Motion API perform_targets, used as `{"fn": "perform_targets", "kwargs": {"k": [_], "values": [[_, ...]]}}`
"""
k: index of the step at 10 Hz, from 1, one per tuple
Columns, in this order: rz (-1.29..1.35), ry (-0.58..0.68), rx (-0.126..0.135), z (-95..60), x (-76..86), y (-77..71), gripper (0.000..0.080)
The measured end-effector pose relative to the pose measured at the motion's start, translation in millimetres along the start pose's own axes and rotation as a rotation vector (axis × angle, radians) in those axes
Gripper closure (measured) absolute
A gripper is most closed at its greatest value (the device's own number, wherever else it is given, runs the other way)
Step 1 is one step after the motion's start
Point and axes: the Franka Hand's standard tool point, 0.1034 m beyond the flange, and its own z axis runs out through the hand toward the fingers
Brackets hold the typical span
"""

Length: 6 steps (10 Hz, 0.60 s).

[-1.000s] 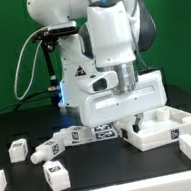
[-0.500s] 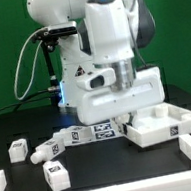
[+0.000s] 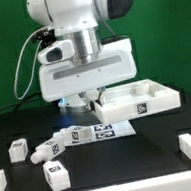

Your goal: Assemble one leg

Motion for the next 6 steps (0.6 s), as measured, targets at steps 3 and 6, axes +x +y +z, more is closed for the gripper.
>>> {"fn": "perform_targets", "kwargs": {"k": [3, 6], "values": [[-0.007, -0.009, 0.002, 3.4, -2.4, -2.2, 0.0745], [0.112, -0.044, 0.005, 19.0, 23.9, 15.0, 0.0745]]}}
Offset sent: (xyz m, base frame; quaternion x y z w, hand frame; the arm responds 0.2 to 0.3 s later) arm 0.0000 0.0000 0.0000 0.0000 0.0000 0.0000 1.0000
